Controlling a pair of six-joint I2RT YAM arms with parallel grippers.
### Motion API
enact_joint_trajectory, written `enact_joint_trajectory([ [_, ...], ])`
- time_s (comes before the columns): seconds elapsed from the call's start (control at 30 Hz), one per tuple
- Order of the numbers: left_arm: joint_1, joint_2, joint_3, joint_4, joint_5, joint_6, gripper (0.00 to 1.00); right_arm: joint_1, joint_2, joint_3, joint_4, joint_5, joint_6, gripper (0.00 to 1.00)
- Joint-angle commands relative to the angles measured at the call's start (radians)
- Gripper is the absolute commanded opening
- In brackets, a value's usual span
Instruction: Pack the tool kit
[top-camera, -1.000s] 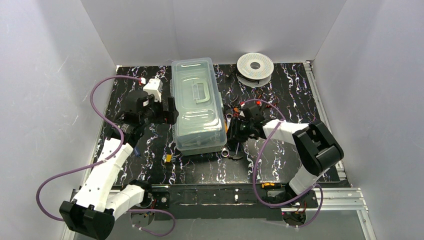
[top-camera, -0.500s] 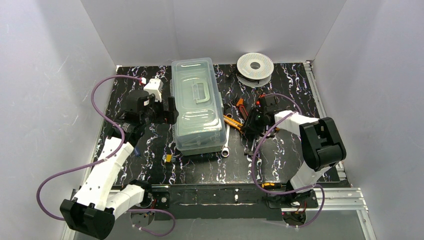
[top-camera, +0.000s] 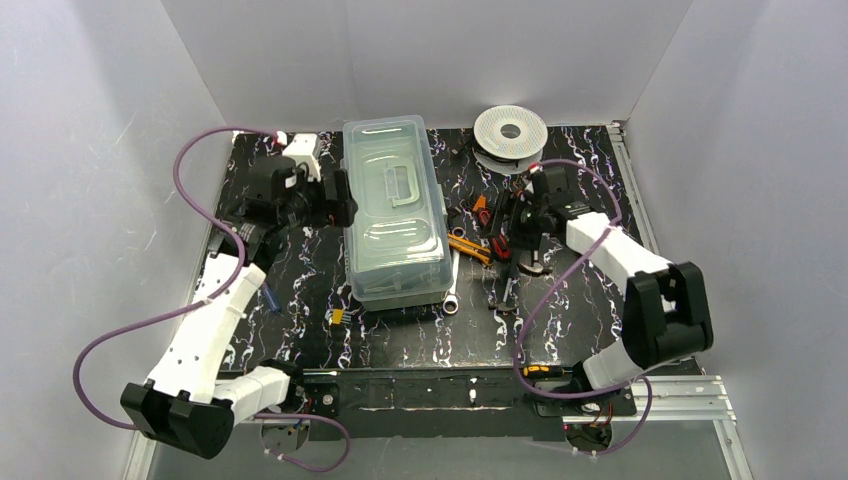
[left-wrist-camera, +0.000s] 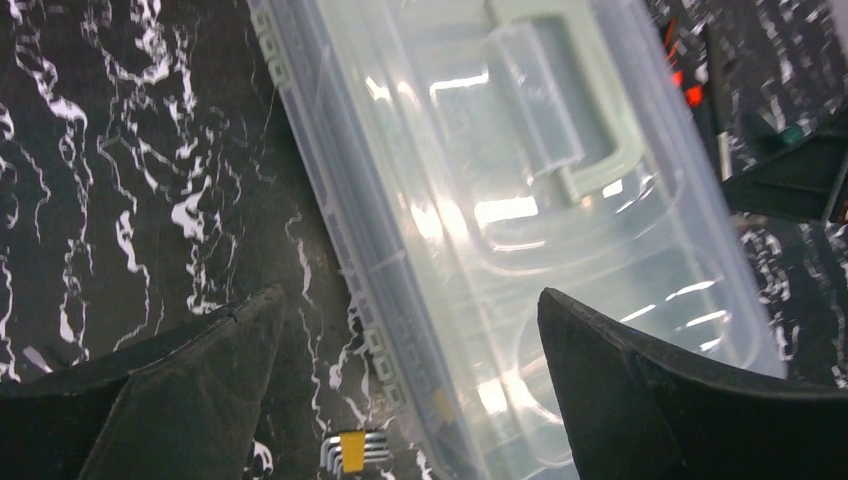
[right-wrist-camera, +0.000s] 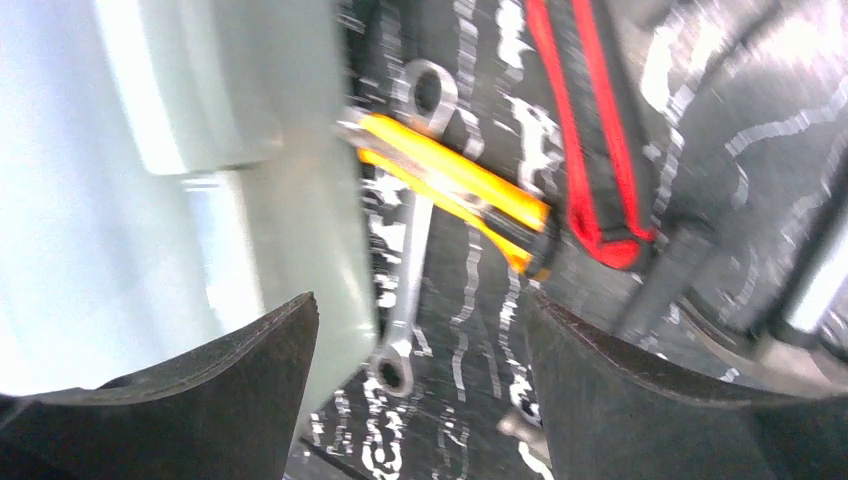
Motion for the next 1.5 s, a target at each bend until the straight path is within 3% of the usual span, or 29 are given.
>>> enact_joint_trajectory([
  [0.0,-0.002,0.072,0.118,-0.066,0.015,-0.055,0.98,-0.003,-0.090,0.071,0.113,-0.192,-0.008,0.84],
  [0.2,0.024,0.214,0.227,-0.132,0.004,-0.071,0.98,0.053,-0.054,0.085,0.241,-0.330,0.078,0.80],
  [0.37,0.163,0.273,0.235,-0.093,0.224,-0.148,0.98,0.209,-0.092,0.014,0.362,-0.333,0.147,0.79],
  [0.5,0.205,0.303,0.236,-0.055,0.300,-0.177,0.98,0.286,-0.125,-0.004,0.402,-0.342,0.162,0.80],
  [0.73,0.206,0.318,0.217,-0.030,0.340,-0.185,0.98,0.065,-0.162,-0.047,0.466,-0.435,0.201,0.88],
  [0.83,0.206,0.314,0.184,-0.002,0.366,-0.195,0.98,-0.012,-0.068,-0.099,0.674,-0.537,0.318,0.88],
  [0.93,0.206,0.302,0.140,0.021,0.396,-0.206,0.98,-0.032,0.086,-0.157,1.079,-0.594,0.546,0.88],
  [1.07,0.206,0.270,0.080,0.015,0.402,-0.173,0.98,-0.016,0.415,-0.084,1.528,-0.612,0.833,0.88],
  [1.23,0.209,0.262,0.050,-0.026,0.383,-0.128,0.98,0.080,0.611,0.050,1.603,-0.590,0.898,0.89],
  [1.3,0.209,0.287,0.023,0.003,0.445,-0.136,0.98,0.126,0.657,0.086,1.607,-0.571,0.922,0.89],
  [1.47,0.209,0.303,-0.011,0.022,0.482,-0.133,0.94,0.145,0.684,0.054,1.602,-0.544,0.922,0.87],
])
